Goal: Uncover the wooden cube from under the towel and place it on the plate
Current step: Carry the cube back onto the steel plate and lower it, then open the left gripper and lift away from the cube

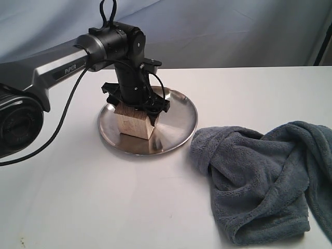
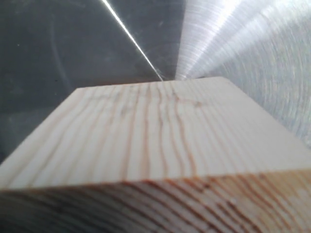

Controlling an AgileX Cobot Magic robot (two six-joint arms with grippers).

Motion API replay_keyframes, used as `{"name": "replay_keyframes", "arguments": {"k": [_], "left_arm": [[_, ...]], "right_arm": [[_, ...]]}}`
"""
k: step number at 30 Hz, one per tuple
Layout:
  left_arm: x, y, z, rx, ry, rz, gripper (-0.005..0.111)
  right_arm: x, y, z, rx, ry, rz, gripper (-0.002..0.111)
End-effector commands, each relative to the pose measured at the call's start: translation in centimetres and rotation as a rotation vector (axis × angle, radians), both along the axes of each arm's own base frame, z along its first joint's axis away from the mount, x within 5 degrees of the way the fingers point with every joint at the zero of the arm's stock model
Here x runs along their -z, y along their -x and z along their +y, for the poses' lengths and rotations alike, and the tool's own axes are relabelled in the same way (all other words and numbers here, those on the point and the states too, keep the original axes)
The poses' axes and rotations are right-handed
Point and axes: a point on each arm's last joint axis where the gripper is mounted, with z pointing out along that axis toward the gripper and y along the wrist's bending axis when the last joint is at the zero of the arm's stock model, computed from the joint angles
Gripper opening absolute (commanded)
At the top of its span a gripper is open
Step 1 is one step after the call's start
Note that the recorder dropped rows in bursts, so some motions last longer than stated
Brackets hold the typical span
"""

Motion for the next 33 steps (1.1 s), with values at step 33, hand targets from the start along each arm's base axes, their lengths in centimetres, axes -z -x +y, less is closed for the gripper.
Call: {"name": "replay_keyframes", "arguments": {"k": [33], "left_arm": [[-8.8,-0.4,0.9,0.019,0.03,-0.279,0.09]], "right_arm": [[0.2,0.0,0.0,-0.005,-0.009,0.006,0.003]]}}
